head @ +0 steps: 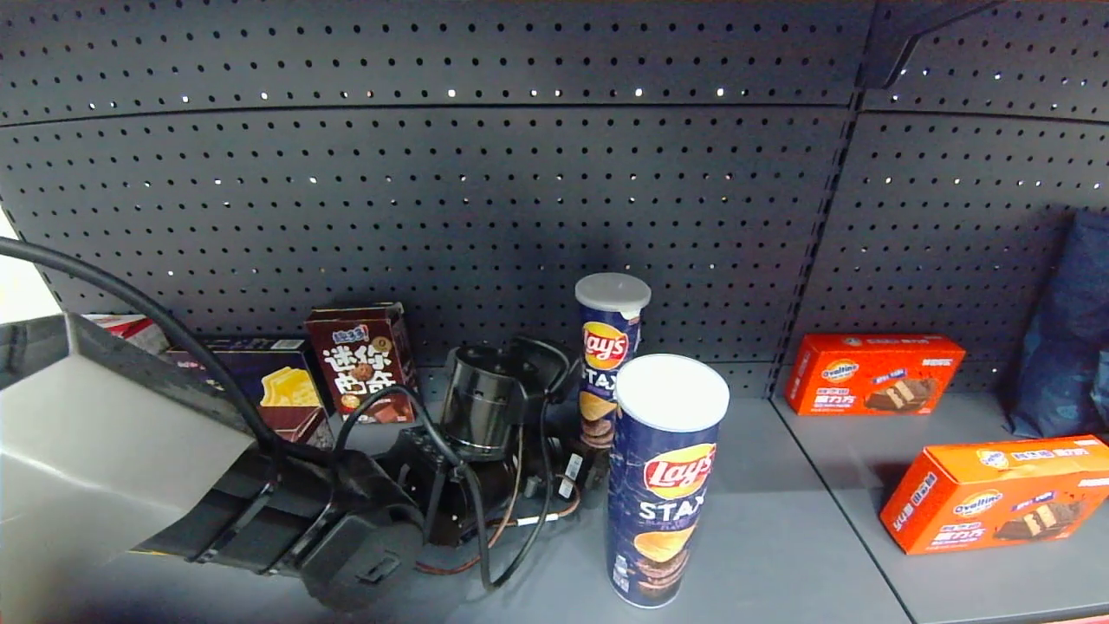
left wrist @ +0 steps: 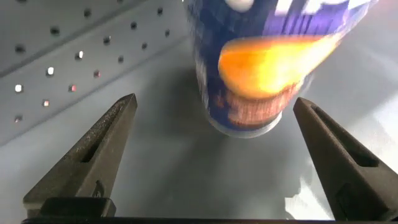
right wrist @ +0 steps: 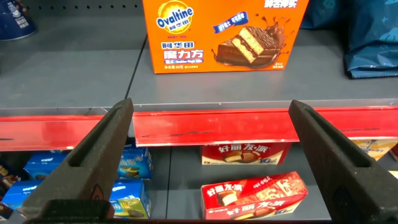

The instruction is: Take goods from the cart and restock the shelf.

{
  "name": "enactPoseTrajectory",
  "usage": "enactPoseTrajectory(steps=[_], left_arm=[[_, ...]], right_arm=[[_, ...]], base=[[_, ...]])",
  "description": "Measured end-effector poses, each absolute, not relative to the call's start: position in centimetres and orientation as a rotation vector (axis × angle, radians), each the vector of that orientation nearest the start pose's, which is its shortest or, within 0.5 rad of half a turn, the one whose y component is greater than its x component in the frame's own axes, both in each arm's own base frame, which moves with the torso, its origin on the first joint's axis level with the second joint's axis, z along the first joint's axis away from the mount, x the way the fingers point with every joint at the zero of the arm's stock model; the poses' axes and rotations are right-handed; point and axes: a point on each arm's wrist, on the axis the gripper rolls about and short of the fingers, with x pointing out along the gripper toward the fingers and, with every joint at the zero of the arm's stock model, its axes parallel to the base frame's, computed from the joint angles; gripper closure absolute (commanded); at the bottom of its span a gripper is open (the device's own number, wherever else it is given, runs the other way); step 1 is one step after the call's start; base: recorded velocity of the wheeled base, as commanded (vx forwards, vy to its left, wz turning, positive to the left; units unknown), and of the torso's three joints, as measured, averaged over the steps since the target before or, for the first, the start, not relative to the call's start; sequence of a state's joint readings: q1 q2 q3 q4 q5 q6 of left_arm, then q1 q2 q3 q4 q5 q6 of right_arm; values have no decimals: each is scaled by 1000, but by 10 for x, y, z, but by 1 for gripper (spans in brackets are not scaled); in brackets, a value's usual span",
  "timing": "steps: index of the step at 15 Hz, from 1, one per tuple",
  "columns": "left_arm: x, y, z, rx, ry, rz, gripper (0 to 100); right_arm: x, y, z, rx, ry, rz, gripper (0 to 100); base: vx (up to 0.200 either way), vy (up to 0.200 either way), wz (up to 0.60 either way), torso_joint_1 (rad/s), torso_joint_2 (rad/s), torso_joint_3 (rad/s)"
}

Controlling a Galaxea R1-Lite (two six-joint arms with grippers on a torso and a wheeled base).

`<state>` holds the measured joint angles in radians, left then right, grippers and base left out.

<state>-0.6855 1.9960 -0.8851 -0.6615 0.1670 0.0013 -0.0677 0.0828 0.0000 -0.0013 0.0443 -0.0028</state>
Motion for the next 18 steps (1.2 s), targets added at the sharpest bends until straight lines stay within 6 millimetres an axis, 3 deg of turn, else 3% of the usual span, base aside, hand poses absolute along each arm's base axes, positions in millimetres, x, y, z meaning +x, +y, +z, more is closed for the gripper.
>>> enactPoseTrajectory(steps=[6, 18], left_arm=[[271, -208, 111, 186, 420, -490, 0], [285, -218, 118, 166, 382, -490, 0]], right_arm=[[-16, 2, 77, 2, 81, -23, 0], [-16, 2, 77, 2, 81, -23, 0]], base=[[0, 0, 0, 0, 0, 0], [0, 0, 0, 0, 0, 0]])
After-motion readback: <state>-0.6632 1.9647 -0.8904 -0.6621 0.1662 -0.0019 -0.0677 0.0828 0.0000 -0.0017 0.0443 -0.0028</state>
